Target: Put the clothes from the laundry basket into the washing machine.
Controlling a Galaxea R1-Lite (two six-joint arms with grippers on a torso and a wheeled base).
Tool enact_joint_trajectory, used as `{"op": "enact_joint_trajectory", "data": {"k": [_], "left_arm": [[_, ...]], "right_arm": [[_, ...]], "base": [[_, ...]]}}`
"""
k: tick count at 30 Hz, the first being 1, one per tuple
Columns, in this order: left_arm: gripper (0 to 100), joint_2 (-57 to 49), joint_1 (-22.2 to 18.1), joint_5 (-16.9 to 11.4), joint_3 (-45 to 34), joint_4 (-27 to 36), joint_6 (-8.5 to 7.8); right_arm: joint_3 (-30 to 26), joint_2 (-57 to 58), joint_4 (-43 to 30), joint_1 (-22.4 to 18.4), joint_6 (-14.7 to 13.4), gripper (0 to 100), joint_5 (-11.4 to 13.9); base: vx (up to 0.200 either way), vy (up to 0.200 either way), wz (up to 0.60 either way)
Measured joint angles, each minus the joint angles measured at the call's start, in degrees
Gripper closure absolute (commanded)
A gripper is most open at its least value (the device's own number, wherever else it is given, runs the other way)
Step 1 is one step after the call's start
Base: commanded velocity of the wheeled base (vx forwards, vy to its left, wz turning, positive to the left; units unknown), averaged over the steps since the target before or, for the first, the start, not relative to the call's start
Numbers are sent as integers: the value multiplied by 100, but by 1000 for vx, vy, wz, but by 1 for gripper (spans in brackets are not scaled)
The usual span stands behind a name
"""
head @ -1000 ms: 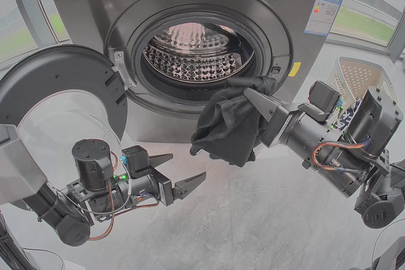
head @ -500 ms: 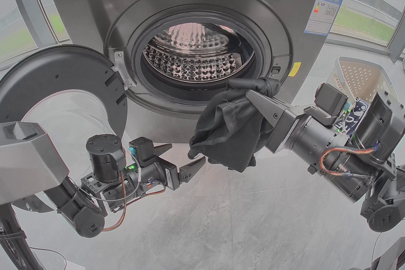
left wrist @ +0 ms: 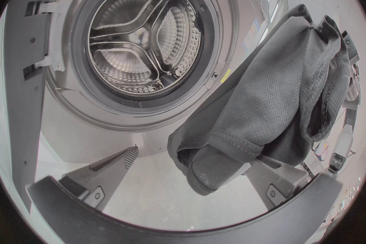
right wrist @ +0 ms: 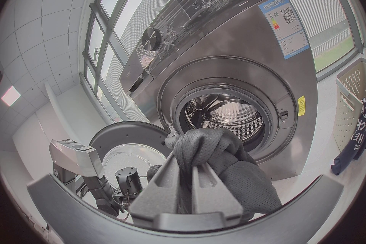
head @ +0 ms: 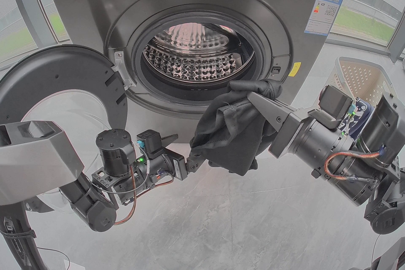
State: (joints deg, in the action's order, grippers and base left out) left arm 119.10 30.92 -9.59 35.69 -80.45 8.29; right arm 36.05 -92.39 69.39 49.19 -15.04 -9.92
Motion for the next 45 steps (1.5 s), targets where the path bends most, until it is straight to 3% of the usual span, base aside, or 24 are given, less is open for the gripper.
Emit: {"op": "enact_joint_trajectory", "data": {"k": [13,14,19,28,38,39,45], "left_arm": [[0,168,489,-41,-23,-185,-20],[100,210,500,-33,-15,-251,-20],[100,455,508,5,57,-662,-41],[100,521,480,56,177,-739,-17],[100,-356,627,38,-612,-741,-9],[100,-513,675,34,-773,-736,-9],[100,-1207,924,10,-1351,-733,2]], "right_arm": [[-16,-27,18,-2,-4,100,-1],[-16,-28,18,-2,-6,100,-1],[-38,-24,16,0,-9,100,-6],[-193,0,38,-2,-9,100,-6],[-358,-50,79,-121,-9,100,-1],[-383,-72,90,-127,-9,0,10],[-450,-278,112,-206,-9,0,27]], "base": [[0,0,0],[0,0,0],[0,0,0],[0,0,0],[0,0,0],[0,0,0],[0,0,0]]}}
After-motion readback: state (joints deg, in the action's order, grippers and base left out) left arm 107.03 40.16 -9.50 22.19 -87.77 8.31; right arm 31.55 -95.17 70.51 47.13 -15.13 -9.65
